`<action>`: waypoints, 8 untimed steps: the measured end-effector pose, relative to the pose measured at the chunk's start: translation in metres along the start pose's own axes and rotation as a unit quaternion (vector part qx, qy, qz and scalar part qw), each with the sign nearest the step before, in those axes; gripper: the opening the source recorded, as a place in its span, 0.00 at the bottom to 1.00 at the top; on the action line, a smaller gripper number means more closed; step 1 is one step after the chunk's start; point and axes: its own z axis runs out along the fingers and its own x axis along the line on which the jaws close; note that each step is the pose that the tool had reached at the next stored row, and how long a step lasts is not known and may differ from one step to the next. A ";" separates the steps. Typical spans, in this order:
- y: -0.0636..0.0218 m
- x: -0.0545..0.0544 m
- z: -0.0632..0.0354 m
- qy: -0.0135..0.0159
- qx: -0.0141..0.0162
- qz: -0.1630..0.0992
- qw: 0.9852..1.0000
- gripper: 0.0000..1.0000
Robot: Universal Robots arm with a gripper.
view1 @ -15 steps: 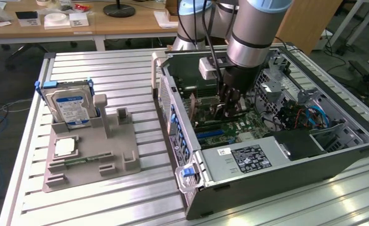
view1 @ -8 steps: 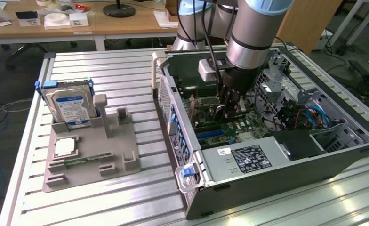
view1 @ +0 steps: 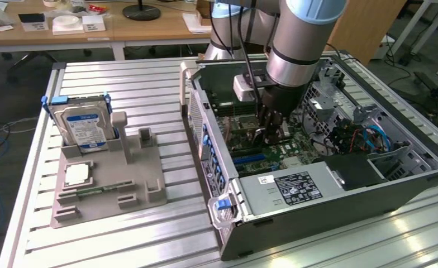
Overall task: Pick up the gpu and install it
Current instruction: 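Insert the gpu into the slot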
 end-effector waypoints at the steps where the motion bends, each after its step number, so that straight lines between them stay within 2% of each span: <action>1: 0.0004 0.000 0.0013 0.000 0.000 0.000 1.000 0.28; 8: 0.0039 0.001 0.0098 0.000 0.000 0.000 1.000 0.28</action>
